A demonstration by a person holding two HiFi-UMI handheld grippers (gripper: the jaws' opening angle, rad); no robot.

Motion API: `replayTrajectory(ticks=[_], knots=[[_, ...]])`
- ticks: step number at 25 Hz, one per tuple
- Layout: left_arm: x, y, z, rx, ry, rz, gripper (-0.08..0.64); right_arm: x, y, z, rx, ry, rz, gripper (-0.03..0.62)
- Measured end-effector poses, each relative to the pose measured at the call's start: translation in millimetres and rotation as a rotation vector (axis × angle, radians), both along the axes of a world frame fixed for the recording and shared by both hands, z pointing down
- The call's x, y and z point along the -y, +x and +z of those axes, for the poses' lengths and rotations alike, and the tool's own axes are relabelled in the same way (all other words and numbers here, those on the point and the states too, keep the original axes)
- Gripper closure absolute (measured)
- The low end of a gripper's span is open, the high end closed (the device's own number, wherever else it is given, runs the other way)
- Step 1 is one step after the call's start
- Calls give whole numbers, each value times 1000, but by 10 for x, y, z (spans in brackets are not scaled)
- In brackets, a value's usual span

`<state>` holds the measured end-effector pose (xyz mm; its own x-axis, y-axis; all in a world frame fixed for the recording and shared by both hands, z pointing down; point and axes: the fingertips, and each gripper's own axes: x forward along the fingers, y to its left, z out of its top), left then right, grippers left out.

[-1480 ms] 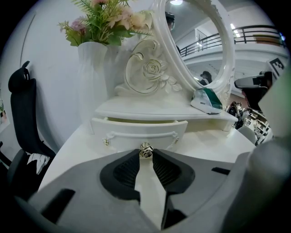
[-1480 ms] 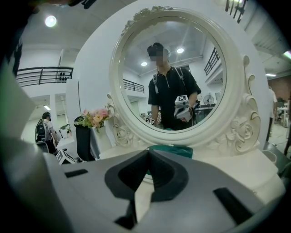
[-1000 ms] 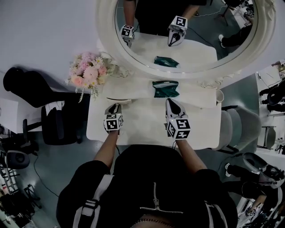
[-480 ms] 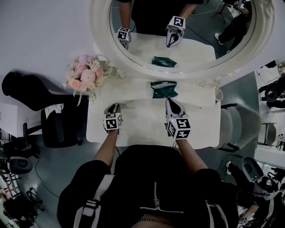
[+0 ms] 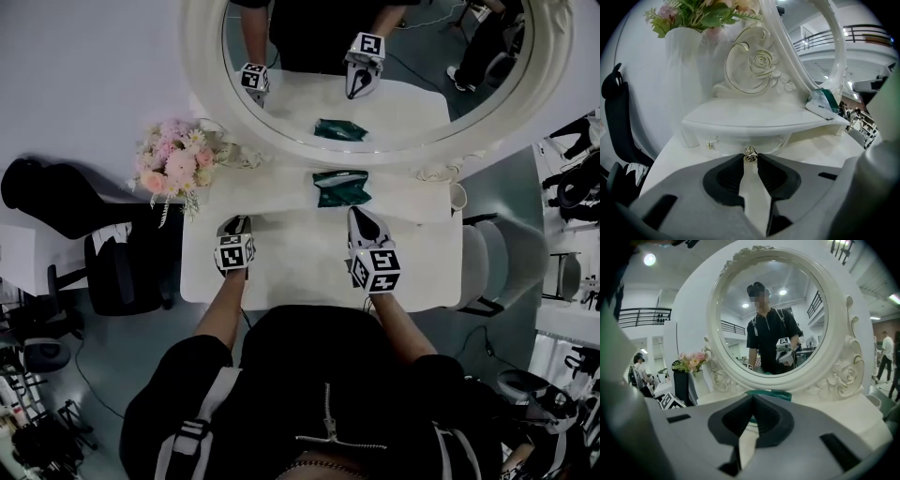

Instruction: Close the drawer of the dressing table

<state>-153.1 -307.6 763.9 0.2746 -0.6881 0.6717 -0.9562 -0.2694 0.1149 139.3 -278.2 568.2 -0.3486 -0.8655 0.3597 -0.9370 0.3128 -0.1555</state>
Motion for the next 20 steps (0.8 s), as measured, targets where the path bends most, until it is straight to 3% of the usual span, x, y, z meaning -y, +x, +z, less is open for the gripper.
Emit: replayTrajectory(ticks=[13,20], knots=[[38,4,15,-4,-7,-22,455,-35,40,-3,-2,-2,4,592],[-77,0,-6,-9,-8,-12,411,-69,26,-7,5,3,-7,591]])
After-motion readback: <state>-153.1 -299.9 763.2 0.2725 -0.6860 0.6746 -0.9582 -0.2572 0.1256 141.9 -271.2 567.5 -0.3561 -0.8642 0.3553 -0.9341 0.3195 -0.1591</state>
